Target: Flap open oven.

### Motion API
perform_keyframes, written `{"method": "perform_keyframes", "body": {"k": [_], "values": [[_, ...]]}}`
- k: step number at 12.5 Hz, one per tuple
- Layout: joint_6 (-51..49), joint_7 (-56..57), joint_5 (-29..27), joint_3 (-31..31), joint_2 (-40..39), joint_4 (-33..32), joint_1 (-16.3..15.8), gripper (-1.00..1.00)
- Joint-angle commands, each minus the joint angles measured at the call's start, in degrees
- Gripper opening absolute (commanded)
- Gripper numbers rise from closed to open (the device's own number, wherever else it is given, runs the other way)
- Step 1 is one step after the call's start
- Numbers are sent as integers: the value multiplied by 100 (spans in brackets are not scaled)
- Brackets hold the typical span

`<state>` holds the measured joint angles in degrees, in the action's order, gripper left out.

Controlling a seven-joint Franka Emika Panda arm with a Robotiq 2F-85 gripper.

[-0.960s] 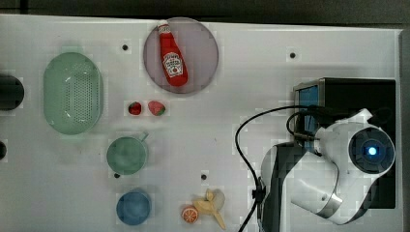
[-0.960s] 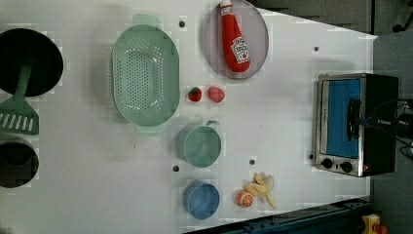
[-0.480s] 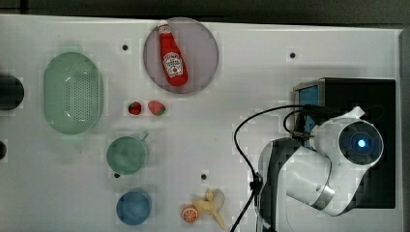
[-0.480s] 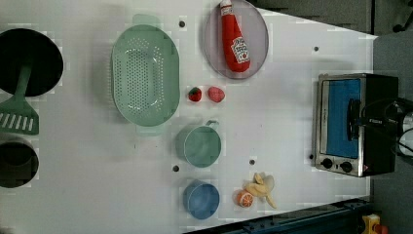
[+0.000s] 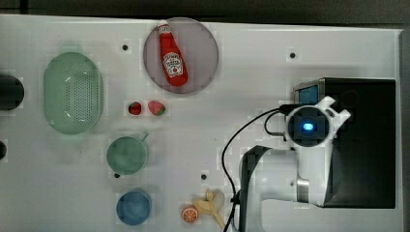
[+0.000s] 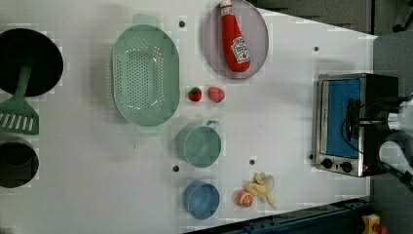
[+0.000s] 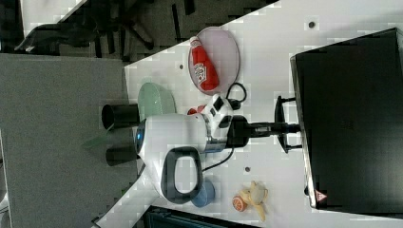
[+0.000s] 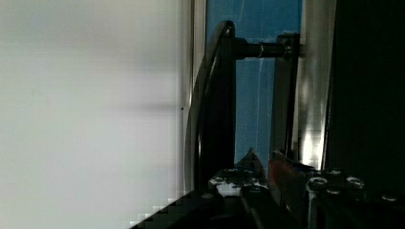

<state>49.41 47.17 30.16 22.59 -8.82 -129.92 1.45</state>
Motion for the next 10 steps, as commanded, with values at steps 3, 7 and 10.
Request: {"method": "perform_keyframes", "body": {"k": [3, 7, 10], "values": [[-345, -1774, 575, -466, -86, -70, -350, -65], [-501, -2740, 1027, -875, -435, -72, -476, -65], [-617, -3974, 1759, -1123, -816, -69, -660, -65]]}}
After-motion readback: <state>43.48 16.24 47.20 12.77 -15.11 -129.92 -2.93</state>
